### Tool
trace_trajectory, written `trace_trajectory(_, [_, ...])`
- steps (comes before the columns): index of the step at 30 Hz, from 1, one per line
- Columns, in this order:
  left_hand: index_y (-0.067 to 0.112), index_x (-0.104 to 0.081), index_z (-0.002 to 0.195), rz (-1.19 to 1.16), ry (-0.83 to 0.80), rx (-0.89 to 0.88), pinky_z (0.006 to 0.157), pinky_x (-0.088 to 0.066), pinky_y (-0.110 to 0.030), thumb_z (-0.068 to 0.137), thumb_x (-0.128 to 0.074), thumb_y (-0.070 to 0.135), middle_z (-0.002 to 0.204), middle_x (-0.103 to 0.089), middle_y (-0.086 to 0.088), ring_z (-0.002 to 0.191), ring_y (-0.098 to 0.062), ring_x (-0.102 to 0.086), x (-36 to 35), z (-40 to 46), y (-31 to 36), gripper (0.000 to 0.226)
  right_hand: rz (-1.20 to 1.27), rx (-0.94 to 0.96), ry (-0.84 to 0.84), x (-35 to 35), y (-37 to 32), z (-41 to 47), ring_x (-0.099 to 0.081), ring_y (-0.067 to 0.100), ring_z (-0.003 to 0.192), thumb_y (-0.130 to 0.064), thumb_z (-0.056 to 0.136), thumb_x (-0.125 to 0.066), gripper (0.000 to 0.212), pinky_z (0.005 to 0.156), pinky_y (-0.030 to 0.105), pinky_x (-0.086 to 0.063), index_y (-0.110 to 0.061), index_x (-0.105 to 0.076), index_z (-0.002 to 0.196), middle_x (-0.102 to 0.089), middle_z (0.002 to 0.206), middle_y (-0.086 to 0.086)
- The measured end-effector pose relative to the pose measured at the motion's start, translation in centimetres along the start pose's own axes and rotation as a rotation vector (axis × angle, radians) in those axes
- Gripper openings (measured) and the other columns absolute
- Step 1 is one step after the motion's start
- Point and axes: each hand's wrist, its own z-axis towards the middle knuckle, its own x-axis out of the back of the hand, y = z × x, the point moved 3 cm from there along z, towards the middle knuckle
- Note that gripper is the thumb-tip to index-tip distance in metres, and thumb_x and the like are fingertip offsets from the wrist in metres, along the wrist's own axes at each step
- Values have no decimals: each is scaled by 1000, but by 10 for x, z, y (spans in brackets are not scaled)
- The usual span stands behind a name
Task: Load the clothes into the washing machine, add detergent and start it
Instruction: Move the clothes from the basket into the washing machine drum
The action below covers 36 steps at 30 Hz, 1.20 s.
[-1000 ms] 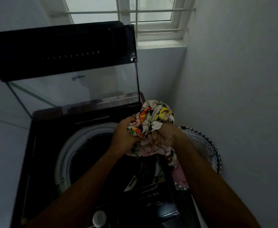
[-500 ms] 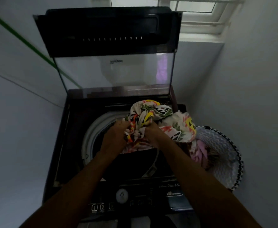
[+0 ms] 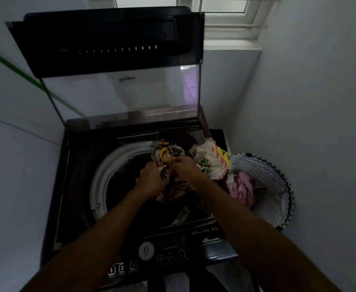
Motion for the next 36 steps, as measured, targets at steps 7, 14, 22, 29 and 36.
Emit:
trace_trajectory(7, [10,-44,141,-142,112,-528,103,-37,-26,85,-65,9,139,-46,-11,127,-24,-45,-20,-15,117,60,-43,242,417,74,-8,-7,-62,19,77,-11,81,-60,15,71,31,-49,-2,-71,87,-70,84,9])
trace_trajectory(14, [9,-58,129,-37,59,-633,101,-41,-41,79,-71,20,125,-58,-15,118,-32,-54,-55,-7,164,53,-160,163,589,133,35,1,-58,30,101,-38,69,-58,40,86,38,-49,-17,-66,101,-64,105,11])
trace_trajectory(22, [14,-52,134,199,88,-584,107,-29,-37,75,-80,28,133,-50,-9,124,-29,-43,-78,2,161,66,451,-134,162,135,93,13,-71,20,92,-56,66,-80,83,66,27,-57,-6,-56,129,-68,112,10])
trace_trajectory(29, [16,-45,139,156,33,-544,110,-29,-36,76,-80,29,139,-44,-7,129,-28,-39,-75,4,159,73,458,-103,174,142,83,11,-72,29,84,-38,64,-88,46,77,50,-60,-10,-65,92,-73,91,13])
trace_trajectory(36, [21,-38,147,-52,-4,-564,111,-37,-45,71,-84,20,144,-42,-9,133,-27,-41,-59,-5,155,89,-25,48,442,139,42,3,-65,27,74,-30,66,-78,26,58,31,-44,-10,-65,75,-67,77,10])
